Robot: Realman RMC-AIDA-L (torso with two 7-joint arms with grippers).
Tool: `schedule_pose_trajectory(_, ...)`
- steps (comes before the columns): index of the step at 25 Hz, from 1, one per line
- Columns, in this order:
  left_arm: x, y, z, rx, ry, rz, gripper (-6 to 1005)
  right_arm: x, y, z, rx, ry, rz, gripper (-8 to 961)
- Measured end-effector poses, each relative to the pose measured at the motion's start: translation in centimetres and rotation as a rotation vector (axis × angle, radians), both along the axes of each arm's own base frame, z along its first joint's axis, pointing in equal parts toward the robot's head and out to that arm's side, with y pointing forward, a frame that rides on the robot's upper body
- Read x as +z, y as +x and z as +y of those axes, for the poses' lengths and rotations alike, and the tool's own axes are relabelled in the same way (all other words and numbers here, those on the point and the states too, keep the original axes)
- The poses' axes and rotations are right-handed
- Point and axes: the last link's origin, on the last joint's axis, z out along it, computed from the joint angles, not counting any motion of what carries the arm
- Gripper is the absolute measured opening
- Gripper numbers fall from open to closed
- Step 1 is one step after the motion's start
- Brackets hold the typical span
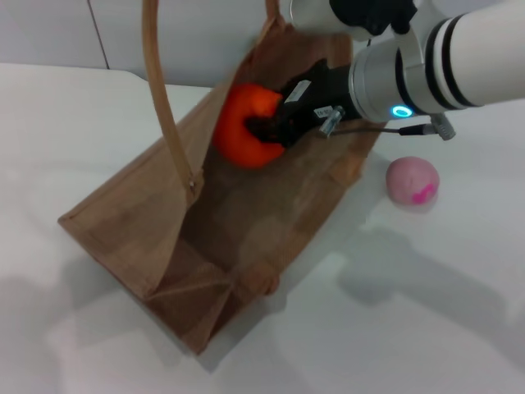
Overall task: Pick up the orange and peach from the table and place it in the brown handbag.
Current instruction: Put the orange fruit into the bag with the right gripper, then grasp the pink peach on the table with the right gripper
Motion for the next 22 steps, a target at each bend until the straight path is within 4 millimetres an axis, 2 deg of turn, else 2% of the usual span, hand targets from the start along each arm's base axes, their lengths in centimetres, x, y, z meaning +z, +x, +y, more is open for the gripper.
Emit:
schedule_pose_trajectory(7, 0.2, -0.4, 0.1, 0.018, 0.017, -0.002, 193, -0.8, -0.2, -0.8, 0.017, -0.033, -0.024, 605)
schedule_pose_trajectory(11, 0.2, -0.9, 0.1, 0.030, 0.021, 0.001, 195, -1.1, -0.1, -1.3, 0.008, -0.059, -0.047, 812)
schedule_pose_trajectory(14, 0.3, -1.5, 0.1, 0.049, 0.031, 0.004, 196, -0.7, 0.3, -1.3, -0.011, -0.060, -0.064, 829)
schedule_pose_trajectory(16, 0.4, -2.1, 0.1, 0.068, 0.043, 0.003, 196, 0.3, 0.9, -1.3, -0.034, -0.043, -0.082, 841)
schedule_pose_trajectory(22, 0.9, -3.5, 0.1, 0.116, 0.082, -0.006, 199, 5.2, 2.4, -2.9, -0.086, 0.085, -0.166, 875)
